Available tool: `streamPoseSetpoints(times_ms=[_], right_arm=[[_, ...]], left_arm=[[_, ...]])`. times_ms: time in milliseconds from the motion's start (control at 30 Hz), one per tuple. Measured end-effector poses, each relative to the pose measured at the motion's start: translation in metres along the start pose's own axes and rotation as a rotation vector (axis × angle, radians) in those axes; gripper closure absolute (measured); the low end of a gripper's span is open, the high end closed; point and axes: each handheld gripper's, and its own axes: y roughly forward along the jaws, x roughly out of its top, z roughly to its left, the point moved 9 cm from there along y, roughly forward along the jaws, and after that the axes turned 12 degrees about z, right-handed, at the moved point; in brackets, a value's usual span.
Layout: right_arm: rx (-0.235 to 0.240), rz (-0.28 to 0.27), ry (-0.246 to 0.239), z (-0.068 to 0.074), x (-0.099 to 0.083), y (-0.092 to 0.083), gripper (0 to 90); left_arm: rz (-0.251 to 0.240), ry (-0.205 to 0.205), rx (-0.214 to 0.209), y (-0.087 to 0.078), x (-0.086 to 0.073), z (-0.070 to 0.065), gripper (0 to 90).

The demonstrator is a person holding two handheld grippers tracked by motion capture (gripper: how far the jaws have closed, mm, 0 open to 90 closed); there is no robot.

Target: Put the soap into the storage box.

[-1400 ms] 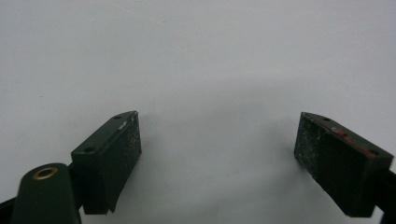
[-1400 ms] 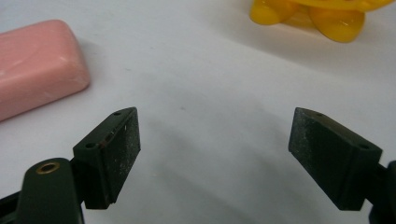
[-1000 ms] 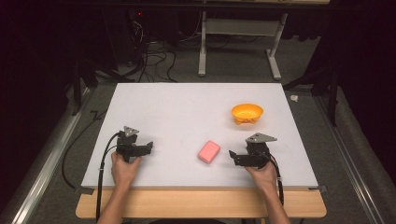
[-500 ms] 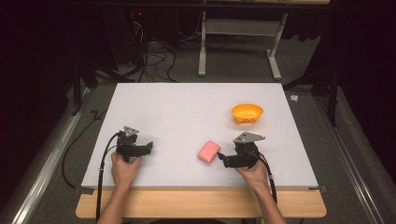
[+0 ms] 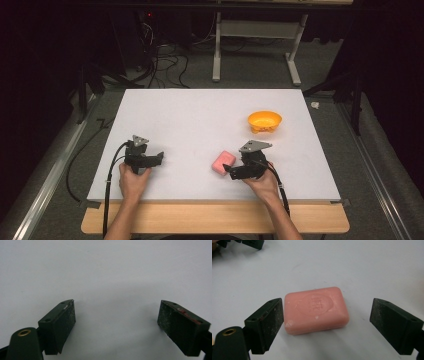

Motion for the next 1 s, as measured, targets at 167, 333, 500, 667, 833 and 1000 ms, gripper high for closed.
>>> streamPoseSetpoints(times_ms=[167,333,500,667,833,1000], right_arm=[[0.005,0.015,-0.035,0.006,0.006,0.005,12.3],[0.012,0.042,-0.052,0.011,0.010,0.017,12.3],[0.010,0.061,-0.063,0.012,0.009,0.023,12.3],[0.011,0.083,-0.066,0.012,0.008,0.032,12.2],[0.003,0.103,-0.073,0.011,0.006,0.038,12.2],[0.005,0.117,-0.081,0.011,0.004,0.042,12.1]], left_arm=[[0.002,0.001,0.000,0.000,0.000,0.000,15.2],[0.002,0.001,0.000,0.000,0.000,0.000,15.2],[0.003,0.002,0.000,0.000,0.000,0.000,15.2],[0.001,0.001,0.002,0.000,0.000,0.000,15.2],[0.001,0.002,0.002,0.000,0.000,0.000,15.3],[0.001,0.001,0.002,0.000,0.000,0.000,15.2]])
